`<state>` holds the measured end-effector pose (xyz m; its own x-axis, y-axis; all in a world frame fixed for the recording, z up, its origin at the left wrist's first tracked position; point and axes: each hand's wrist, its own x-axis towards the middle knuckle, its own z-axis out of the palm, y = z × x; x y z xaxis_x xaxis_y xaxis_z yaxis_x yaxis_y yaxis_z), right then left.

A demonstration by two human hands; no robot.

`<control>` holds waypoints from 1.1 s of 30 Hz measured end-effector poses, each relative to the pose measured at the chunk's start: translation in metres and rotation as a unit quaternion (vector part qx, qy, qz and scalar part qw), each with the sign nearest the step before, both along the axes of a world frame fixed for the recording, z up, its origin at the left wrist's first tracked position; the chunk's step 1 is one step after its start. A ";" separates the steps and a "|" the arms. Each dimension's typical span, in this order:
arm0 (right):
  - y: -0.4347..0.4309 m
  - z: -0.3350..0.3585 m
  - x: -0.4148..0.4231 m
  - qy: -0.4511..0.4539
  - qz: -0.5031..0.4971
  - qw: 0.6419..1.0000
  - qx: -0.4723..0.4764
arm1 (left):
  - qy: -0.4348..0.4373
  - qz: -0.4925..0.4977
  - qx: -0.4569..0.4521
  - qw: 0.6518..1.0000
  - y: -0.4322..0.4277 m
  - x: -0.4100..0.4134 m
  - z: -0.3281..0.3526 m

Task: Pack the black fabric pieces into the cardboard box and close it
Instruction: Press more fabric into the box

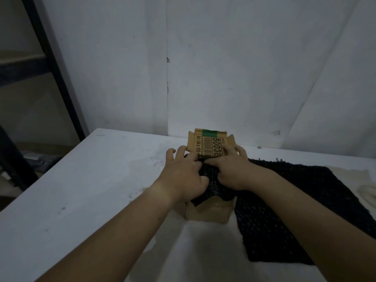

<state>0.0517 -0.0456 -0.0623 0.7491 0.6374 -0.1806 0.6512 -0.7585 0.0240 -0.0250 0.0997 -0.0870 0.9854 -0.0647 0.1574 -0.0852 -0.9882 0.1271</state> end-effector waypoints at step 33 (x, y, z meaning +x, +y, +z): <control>-0.032 0.006 -0.007 -0.033 -0.011 0.998 -0.048 | -0.089 -0.044 -0.026 0.995 0.003 -0.030 -0.007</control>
<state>0.0445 -0.0781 -0.0562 0.7752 0.6022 -0.1908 0.6287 -0.7650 0.1398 -0.0550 0.1028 -0.0945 0.9325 -0.1370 0.3342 -0.1975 -0.9681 0.1540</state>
